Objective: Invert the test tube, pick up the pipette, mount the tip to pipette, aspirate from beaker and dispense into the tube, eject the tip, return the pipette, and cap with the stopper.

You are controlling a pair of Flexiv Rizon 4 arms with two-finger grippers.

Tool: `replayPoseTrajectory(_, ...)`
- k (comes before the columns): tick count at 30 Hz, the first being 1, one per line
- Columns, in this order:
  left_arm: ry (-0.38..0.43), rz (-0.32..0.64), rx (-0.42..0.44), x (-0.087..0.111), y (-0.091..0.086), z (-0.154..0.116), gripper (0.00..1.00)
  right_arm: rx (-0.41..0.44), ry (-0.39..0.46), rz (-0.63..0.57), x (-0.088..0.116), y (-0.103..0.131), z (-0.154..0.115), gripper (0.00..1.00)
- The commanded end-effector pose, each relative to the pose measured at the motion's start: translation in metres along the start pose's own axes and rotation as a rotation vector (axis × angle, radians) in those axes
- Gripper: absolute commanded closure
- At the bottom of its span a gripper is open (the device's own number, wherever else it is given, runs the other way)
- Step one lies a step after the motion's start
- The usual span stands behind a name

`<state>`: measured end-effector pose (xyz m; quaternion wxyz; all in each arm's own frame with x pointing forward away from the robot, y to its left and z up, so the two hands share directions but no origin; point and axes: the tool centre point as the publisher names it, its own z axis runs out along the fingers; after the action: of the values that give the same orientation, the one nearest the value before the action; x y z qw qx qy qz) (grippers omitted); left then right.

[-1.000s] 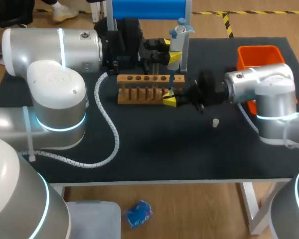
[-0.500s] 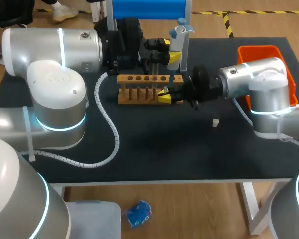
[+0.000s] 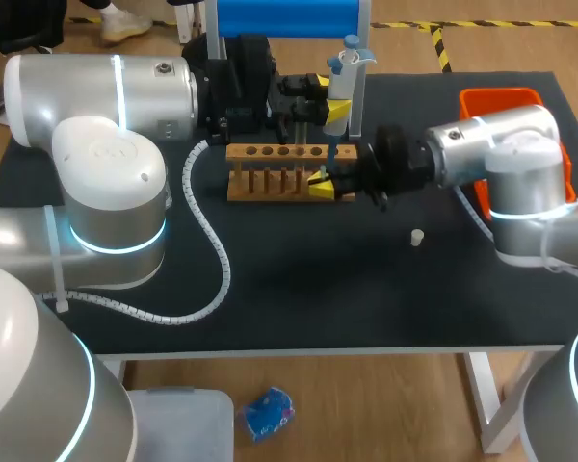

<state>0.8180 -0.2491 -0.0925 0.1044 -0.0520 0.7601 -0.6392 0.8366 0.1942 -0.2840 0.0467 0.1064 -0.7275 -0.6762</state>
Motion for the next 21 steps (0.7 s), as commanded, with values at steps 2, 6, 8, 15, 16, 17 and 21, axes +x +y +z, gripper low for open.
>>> replayPoseTrajectory(2,-0.001,0.001,0.006,0.0001,0.0009,0.0001,1.0,0.004,-0.008,-0.001,0.0054,0.0008,-0.0026,1.0)
replayPoseTrajectory(6,-0.001,0.001,0.006,0.0001,0.0009,0.0001,1.0,0.003,-0.009,-0.005,0.0068,0.0023,-0.0039,1.0)
replayPoseTrajectory(8,-0.001,0.001,0.006,0.0001,0.0009,0.0001,1.0,0.005,-0.008,-0.008,0.0068,0.0035,-0.0042,1.0)
replayPoseTrajectory(15,-0.001,0.001,0.006,0.0001,0.0009,0.0001,1.0,0.012,0.004,-0.012,0.0062,0.0055,-0.0025,1.0)
replayPoseTrajectory(16,-0.001,0.001,0.006,0.0001,0.0009,0.0001,1.0,0.014,0.006,-0.011,0.0062,0.0054,-0.002,1.0)
replayPoseTrajectory(17,-0.001,0.001,0.006,0.0001,0.0009,0.0001,1.0,0.016,0.008,-0.011,0.0062,0.0053,-0.0016,1.0)
replayPoseTrajectory(21,-0.001,0.001,0.006,0.0001,0.0009,0.0001,1.0,0.024,0.013,-0.005,0.0067,0.0042,0.0,1.0)
